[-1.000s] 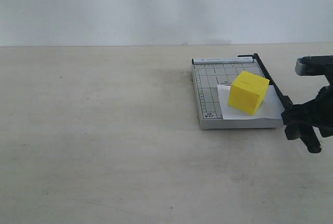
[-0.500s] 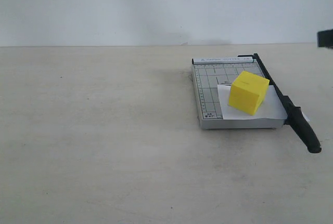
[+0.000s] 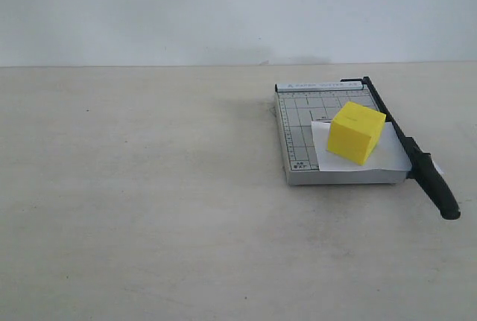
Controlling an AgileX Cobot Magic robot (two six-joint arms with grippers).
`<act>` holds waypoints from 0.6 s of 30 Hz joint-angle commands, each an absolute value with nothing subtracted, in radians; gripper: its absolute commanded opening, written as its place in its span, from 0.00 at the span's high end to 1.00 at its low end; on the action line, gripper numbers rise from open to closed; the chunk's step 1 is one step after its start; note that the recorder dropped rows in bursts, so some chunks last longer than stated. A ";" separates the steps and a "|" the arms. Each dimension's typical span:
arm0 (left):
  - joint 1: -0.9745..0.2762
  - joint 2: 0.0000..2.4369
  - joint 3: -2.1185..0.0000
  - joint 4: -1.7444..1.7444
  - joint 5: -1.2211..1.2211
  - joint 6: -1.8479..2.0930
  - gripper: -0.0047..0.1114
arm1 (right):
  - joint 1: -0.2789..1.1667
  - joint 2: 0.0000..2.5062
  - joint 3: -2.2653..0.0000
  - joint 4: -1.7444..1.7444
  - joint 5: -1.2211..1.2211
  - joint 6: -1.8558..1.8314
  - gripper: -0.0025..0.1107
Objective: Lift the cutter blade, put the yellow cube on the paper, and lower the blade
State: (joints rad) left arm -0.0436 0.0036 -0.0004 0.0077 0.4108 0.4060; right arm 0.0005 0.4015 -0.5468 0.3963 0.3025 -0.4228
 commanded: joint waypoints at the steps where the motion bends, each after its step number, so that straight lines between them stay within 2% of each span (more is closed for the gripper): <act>1: -0.044 0.000 0.000 0.000 0.410 0.411 0.92 | 0.000 0.358 -0.515 0.394 0.333 -0.417 0.98; 18: -0.044 0.000 0.000 0.000 0.410 0.411 0.92 | 0.000 0.375 -0.512 0.394 0.404 -0.417 0.97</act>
State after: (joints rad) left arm -0.0436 0.0036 -0.0004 0.0077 0.4108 0.4060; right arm 0.0005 0.3638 -0.5160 0.3963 0.3634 -0.4157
